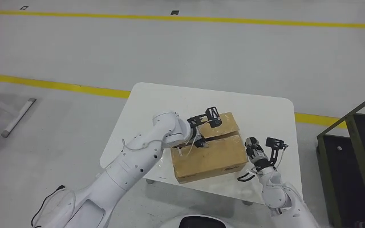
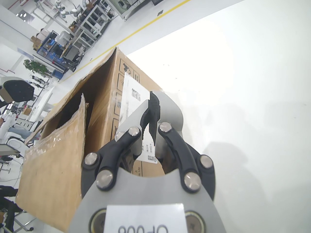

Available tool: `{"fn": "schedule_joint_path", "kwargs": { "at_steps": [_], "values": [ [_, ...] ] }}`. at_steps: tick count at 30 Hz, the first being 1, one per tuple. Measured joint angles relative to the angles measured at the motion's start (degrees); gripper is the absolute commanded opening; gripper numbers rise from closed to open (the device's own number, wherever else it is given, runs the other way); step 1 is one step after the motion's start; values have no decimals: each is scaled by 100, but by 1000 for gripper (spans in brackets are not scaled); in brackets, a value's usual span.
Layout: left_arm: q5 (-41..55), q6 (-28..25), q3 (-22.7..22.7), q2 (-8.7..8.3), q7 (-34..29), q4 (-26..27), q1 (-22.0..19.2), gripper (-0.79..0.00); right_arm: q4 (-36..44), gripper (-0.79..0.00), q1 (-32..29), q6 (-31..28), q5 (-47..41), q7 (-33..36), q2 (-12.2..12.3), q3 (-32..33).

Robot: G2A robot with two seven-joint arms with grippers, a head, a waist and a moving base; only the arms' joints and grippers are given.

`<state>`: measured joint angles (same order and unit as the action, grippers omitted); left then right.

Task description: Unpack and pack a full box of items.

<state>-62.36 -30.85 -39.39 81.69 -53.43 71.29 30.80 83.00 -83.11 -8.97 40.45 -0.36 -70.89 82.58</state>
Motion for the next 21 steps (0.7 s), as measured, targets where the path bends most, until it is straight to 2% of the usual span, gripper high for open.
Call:
{"fn": "schedule_joint_path", "kwargs": {
  "at_steps": [8,15,21],
  "values": [
    [-134,-9,-97,-35,-37,-86,62,0,123,-785,-196,-419,137,455,22,-128],
    [-359,-26,-201,-97,-112,-45,175,0,283,-785,-365,-1045,197,1023,86,-104],
    [-413,-78,-199,-115,-162,15,238,0,338,-785,-386,-1041,144,1021,103,-22]
  ]
}}
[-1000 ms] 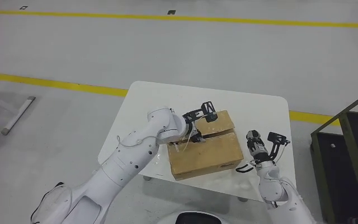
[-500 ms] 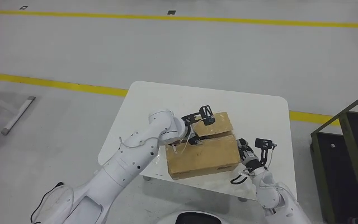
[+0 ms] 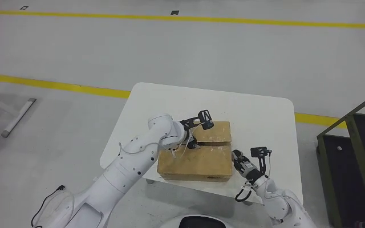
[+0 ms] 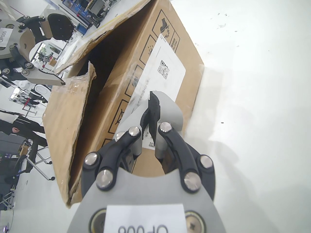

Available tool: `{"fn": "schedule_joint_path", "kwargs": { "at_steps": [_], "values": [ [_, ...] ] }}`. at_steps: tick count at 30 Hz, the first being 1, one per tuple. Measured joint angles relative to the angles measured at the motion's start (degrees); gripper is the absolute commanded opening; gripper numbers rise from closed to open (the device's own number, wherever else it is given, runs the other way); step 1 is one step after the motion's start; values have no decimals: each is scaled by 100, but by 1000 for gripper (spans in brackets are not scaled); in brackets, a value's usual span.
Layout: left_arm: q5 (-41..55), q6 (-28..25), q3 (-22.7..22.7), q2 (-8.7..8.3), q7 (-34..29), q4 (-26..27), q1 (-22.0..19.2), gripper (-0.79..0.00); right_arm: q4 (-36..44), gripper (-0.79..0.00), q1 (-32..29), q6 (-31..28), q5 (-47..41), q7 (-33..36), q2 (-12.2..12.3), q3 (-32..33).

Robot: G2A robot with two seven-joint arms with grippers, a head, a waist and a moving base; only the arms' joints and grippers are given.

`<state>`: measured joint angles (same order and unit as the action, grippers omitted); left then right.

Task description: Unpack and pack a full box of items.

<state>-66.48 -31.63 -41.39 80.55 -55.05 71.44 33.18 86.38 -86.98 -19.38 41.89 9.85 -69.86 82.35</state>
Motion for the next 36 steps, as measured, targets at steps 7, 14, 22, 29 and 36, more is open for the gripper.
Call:
{"fn": "schedule_joint_path", "kwargs": {
  "at_steps": [7,14,22,29,36],
  "values": [
    [-1,6,-2,0,6,0,2,0,-3,-785,96,128,-5,-144,-8,-4],
    [-491,96,15,-35,123,50,98,0,-48,-785,150,123,-1,-187,-9,-26],
    [-1298,160,253,-9,149,15,91,-403,-78,-785,159,117,-3,-225,-11,-57],
    [-1861,288,373,24,181,-14,92,-785,-70,-785,157,116,-14,-222,-9,-72],
    [-2113,281,305,32,410,9,106,-785,-51,-785,193,158,-66,-302,-13,-63]
  ]
}}
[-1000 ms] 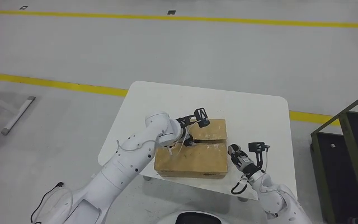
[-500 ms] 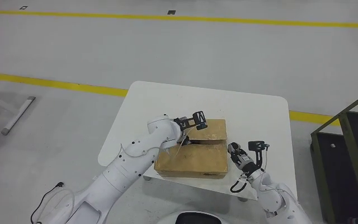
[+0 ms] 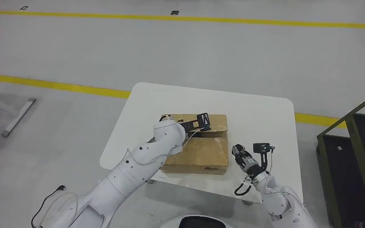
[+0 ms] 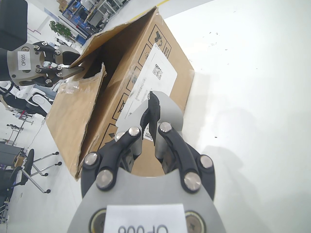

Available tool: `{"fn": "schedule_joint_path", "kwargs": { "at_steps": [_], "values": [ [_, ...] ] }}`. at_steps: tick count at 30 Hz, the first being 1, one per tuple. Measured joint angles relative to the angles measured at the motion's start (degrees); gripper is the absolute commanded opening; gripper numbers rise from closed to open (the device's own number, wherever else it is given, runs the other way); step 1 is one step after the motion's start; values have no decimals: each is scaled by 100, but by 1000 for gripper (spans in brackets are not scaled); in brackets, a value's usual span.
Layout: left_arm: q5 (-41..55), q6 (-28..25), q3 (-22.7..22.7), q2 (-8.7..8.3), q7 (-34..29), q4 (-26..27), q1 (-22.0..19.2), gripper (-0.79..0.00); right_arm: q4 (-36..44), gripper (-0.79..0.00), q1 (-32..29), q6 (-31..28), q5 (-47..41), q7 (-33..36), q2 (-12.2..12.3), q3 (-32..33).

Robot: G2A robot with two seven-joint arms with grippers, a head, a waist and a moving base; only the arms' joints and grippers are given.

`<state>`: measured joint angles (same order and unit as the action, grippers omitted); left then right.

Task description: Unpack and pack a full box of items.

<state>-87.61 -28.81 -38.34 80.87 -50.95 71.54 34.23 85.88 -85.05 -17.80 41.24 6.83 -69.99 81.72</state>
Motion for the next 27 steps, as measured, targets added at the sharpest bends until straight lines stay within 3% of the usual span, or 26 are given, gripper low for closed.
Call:
{"fn": "schedule_joint_path", "kwargs": {
  "at_steps": [10,21,22,23,24,27],
  "values": [
    [18,-513,-239,-63,300,431,146,-785,333,-785,-24,93,-399,-132,17,315],
    [391,-850,-635,-167,-72,1259,492,-785,687,-785,-96,180,-904,-83,26,577],
    [393,-834,-664,-173,-95,1297,512,-517,679,-785,-90,193,-913,-90,23,568],
    [383,-805,-690,-178,-114,1317,530,-99,673,-785,-82,205,-913,-99,21,560],
    [349,-760,-714,-183,-138,1325,543,0,671,-785,-74,218,-906,-116,19,550],
    [212,-647,-739,-182,-142,1297,517,0,683,-785,-69,242,-902,-161,14,540]
  ]
}}
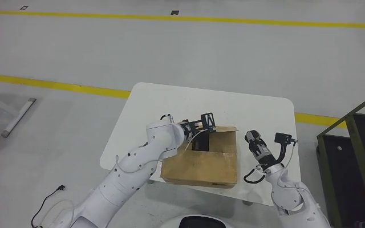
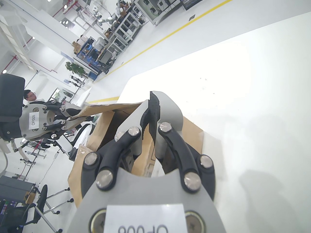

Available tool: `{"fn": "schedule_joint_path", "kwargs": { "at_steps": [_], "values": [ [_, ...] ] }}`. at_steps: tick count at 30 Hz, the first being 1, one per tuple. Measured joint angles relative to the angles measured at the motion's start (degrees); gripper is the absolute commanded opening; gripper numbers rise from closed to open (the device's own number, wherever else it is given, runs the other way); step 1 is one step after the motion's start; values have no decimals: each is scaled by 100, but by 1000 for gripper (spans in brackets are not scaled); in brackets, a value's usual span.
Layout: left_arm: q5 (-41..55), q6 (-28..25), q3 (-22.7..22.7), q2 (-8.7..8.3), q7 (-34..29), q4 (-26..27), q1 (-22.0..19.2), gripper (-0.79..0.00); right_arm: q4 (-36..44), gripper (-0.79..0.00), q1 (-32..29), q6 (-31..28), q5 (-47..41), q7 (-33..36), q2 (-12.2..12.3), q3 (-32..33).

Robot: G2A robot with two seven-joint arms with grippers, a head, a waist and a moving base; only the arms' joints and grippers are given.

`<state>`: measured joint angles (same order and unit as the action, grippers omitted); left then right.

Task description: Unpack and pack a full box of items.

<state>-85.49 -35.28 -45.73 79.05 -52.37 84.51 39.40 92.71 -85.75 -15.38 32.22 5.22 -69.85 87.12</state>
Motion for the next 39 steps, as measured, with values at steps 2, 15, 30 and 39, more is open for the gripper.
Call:
{"fn": "schedule_joint_path", "kwargs": {
  "at_steps": [2,15,30,39],
  "values": [
    [-58,100,-15,14,38,-62,-55,0,10,-785,-10,6,-11,-17,-1,12],
    [-701,782,227,242,668,-1059,-774,0,16,-785,-73,64,38,-24,-4,25],
    [-355,1487,355,659,1470,-3171,-1696,0,270,-785,-111,239,244,-87,-21,-67],
    [-369,1651,668,950,1755,-4017,-1931,0,273,-785,-66,310,277,-87,-39,-157]
  ]
}}
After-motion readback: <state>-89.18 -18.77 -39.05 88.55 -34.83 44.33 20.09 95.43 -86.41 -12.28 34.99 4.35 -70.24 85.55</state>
